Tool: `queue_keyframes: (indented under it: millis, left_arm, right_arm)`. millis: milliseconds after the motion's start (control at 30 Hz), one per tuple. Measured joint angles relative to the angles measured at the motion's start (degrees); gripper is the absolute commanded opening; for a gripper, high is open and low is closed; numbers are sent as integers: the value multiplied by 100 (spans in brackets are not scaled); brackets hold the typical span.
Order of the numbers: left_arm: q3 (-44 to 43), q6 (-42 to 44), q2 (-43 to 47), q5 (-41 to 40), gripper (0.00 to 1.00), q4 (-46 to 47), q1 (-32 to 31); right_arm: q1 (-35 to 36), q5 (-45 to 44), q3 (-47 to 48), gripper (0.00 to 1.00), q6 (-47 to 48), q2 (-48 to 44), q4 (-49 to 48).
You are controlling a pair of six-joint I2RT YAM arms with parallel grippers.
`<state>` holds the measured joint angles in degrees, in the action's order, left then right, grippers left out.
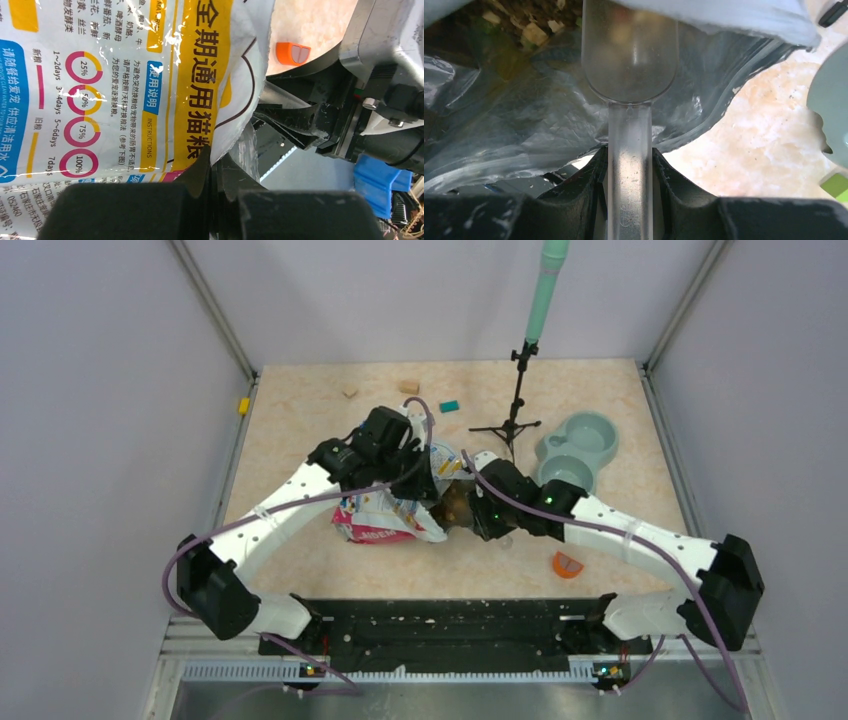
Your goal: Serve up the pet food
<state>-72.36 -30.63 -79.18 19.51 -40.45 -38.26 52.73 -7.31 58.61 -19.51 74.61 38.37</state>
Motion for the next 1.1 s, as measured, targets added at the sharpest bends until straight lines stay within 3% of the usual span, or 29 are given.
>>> queue_keyframes:
  millis: [333, 467, 600, 733, 933, 1100]
  left_arm:
    - [-1384, 516, -227, -597, 0, -1084, 304]
    - [-796, 68, -94, -474, 0, -407, 184]
    - [70, -680, -332, -356, 0, 568, -638]
    - [-330, -649, -1038, -317, 0, 243, -964]
    - [-1753, 170, -1069, -551, 0, -922, -232]
    - [-1475, 223, -713, -446, 0, -822, 52]
  right_arm:
    - [0, -39, -74, 0, -122, -326, -356]
    - [0, -37, -170, 0, -210, -334, -586]
    - [0, -85, -769, 0, -282, -483, -675]
    - [0, -85, -1054, 0, -258, -579, -560]
    - [-4, -90, -651, 0, -94, -555, -625]
    - [-2, -55, -192, 0, 13, -555, -743]
